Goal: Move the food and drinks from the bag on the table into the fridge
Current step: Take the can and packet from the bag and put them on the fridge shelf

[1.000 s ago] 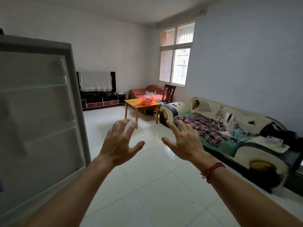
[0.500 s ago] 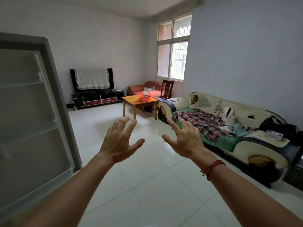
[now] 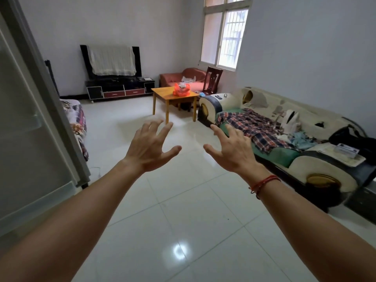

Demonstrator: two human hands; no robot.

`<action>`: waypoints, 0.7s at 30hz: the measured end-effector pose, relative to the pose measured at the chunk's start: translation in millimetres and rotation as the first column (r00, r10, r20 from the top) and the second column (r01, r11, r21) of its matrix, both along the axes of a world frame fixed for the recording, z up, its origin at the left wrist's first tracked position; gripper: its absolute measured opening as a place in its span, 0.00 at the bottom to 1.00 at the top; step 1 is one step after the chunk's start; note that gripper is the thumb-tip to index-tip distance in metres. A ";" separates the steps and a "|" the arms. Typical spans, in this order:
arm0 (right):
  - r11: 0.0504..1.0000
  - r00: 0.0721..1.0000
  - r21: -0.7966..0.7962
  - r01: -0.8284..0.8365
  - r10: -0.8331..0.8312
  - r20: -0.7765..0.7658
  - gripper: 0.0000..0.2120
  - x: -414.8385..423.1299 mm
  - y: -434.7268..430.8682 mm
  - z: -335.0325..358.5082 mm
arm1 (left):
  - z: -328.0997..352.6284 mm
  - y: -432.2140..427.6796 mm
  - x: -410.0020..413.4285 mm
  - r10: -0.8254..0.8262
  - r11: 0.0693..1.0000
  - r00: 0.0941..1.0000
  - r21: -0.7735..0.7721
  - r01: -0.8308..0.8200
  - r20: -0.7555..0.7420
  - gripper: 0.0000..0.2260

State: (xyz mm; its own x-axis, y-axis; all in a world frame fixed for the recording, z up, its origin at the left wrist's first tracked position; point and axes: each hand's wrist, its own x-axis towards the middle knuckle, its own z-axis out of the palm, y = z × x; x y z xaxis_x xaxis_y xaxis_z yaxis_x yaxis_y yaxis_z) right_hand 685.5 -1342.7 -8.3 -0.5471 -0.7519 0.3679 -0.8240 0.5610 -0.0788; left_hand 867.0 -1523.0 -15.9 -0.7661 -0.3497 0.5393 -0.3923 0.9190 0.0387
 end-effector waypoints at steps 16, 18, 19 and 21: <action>0.994 0.997 0.097 0.057 -0.061 0.042 0.34 -174.9 -214.0 -34.5 | -38.2 -222.6 -181.6 -0.003 0.997 0.999 0.081 0.000 0.041 0.37; 0.993 0.997 0.101 0.064 -0.067 0.030 0.34 -198.2 -239.3 -33.8 | -38.1 -248.5 -207.3 -0.010 0.996 0.998 0.087 0.005 0.056 0.37; 0.992 0.997 0.103 0.068 -0.071 0.026 0.34 -208.8 -250.5 -34.4 | -38.9 -260.1 -218.9 -0.015 0.996 0.998 0.091 0.009 0.066 0.37; 0.992 0.996 0.101 0.076 -0.079 0.028 0.34 -230.7 -273.1 -36.0 | -40.3 -283.0 -241.2 -0.018 0.995 0.997 0.095 0.011 0.075 0.37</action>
